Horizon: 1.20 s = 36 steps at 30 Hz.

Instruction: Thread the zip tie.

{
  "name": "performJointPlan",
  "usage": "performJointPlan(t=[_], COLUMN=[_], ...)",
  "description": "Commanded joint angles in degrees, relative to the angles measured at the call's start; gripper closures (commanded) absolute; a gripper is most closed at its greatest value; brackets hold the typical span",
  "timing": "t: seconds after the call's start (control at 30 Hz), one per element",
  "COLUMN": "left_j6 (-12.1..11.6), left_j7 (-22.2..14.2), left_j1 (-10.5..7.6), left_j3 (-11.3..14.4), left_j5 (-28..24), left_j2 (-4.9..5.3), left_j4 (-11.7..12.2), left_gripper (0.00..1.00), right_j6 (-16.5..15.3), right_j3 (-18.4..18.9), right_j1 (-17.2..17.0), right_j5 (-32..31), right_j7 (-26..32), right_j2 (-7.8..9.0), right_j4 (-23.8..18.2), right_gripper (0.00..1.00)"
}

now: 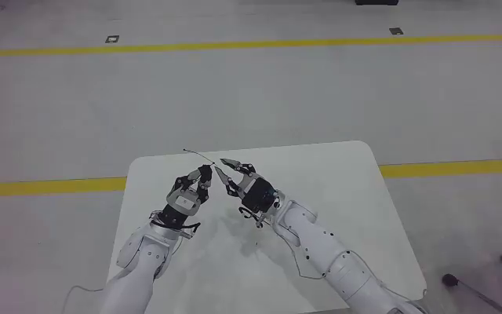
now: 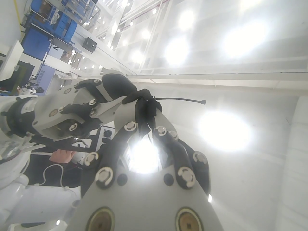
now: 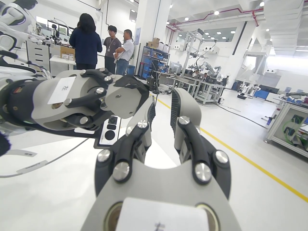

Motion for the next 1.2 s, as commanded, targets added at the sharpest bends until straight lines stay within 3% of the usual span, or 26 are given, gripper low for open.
performJointPlan(t=[0.0,0.23,0.4,1.17], left_j6=[0.1,0.1,0.1,-0.6], left_j7=[0.0,0.0,-0.1,-0.2], left_j1=[0.01,0.07,0.14,0.45], left_j3=[0.0,0.0,0.0,-0.3], left_j5=[0.0,0.0,0.1,-0.1], left_j2=[0.01,0.02,0.04,0.06], left_j4=[0.0,0.0,-0.1,-0.6], left_gripper=[1.00,1.00,1.00,1.00], right_j6=[-0.1,-0.2,-0.2,-0.8], right_j3=[0.0,0.1,0.1,0.6], right_j1=[0.0,-0.1,-0.2,-0.6], right_j5=[0.0,-0.2,-0.2,-1.2], right_j7=[0.0,-0.1,0.0,-0.4], right_j2=[-0.03,-0.17,-0.27,-0.48], right_j4=[0.0,0.1,0.0,0.1], right_gripper=[0.82,0.84,0.98,1.00])
